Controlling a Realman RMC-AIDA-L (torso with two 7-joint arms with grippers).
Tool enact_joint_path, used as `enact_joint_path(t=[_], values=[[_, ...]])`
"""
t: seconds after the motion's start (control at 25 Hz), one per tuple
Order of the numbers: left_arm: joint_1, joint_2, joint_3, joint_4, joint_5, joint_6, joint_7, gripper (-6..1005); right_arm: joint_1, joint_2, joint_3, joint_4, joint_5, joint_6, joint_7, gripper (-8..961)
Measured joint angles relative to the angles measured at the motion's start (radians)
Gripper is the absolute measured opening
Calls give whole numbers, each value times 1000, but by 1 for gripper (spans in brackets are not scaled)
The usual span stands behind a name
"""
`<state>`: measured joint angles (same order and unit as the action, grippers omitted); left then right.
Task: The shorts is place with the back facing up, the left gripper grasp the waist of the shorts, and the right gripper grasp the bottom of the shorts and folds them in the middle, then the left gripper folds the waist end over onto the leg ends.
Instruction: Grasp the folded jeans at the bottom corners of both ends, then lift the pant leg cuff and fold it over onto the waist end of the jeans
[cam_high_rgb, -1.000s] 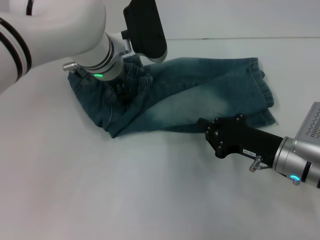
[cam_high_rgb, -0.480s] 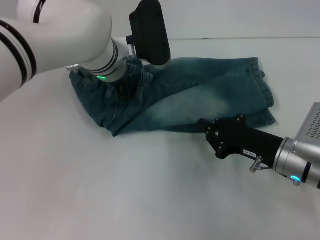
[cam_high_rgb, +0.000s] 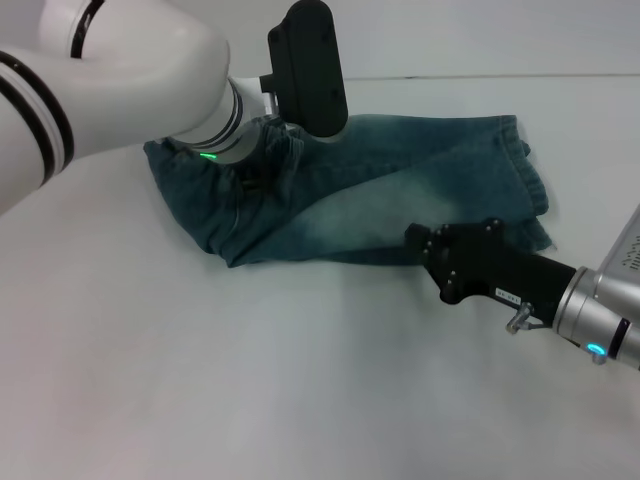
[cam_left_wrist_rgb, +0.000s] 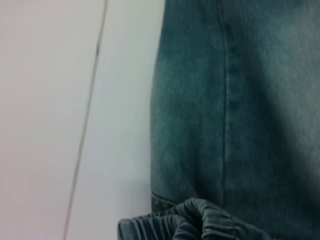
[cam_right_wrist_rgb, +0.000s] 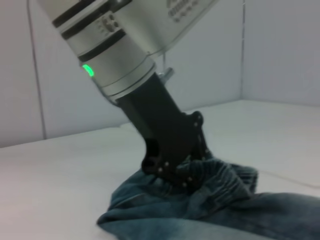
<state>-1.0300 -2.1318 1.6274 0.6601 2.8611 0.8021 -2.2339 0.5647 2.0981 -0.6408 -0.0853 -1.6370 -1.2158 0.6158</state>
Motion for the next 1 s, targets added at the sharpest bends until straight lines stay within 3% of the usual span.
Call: enact_joint_path(t=[0.48,0.8,1.0], values=[[53,6,-38,108,0,6,1,153,43,8,233,54,2,65,-149,-2],[155,-4,-143,305,-1,45,22,103,183,11,311,158,2,290,-293,-2],[196,-26,-163,405,-2,76,21,97,265,12,327,197,-1,429,-302,-2]])
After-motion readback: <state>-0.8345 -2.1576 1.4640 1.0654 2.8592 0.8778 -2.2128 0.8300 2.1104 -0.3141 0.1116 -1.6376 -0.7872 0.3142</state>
